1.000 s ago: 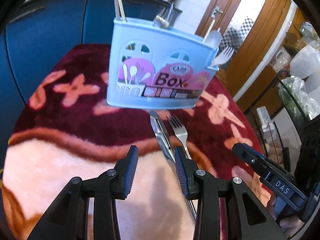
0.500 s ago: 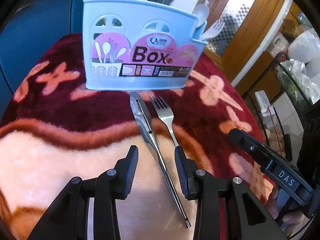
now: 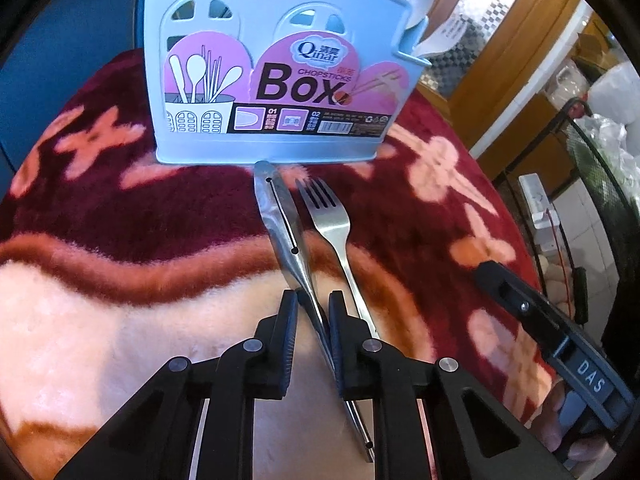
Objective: Organize utensils
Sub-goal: 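Close the left tool on a steel knife while the right tool approaches a steel fork, then close the right tool on the steel fork while the left tool holds the knife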
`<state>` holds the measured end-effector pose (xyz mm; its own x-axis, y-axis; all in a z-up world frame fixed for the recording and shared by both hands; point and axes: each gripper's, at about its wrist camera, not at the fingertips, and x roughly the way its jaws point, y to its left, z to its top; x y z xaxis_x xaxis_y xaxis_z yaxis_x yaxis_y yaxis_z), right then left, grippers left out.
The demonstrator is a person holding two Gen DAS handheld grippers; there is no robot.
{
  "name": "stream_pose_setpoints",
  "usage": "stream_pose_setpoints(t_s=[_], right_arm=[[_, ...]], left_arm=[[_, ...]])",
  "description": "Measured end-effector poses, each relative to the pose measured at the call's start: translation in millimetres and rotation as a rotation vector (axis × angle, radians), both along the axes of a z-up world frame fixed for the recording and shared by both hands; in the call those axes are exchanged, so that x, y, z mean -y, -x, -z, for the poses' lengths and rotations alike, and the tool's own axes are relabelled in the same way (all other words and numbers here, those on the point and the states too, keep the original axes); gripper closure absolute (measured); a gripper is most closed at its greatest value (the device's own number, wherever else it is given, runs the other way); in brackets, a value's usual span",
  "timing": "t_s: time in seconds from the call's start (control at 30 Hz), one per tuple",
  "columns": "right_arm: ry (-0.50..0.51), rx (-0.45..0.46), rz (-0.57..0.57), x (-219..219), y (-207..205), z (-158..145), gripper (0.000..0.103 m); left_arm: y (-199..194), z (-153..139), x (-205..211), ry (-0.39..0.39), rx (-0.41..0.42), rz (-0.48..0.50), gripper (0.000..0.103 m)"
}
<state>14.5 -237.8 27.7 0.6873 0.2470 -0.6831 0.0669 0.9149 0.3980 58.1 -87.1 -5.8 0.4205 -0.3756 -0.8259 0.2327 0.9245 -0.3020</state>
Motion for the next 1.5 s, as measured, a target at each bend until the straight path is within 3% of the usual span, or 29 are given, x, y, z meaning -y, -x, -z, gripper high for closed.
stream_pose_setpoints(t_s=[0.3, 0.67, 0.9, 1.3, 1.5], right_arm=[[0.014, -0.007, -0.014, -8, 0, -2, 0.063], [0.042, -0.037, -0.078, -34, -8, -1, 0.063], [0.052, -0.08, -0.15, -53, -19, 0, 0.063], [0.078, -0.133, -0.197, -67, -30, 1, 0.063], [0.107, -0.174, -0.246, -80, -42, 4, 0.063]], left_arm=[[5, -1, -16, 0.074, 0.027, -0.023, 0.092], [13, -6, -48, 0.026, 0.057, -0.084, 0.095], [9, -6, -48, -0.021, 0.026, -0.048, 0.094], [-12, 2, -45, -0.012, -0.038, -0.009, 0.091], [-3, 1, -49, 0.019, 0.007, -0.002, 0.092]])
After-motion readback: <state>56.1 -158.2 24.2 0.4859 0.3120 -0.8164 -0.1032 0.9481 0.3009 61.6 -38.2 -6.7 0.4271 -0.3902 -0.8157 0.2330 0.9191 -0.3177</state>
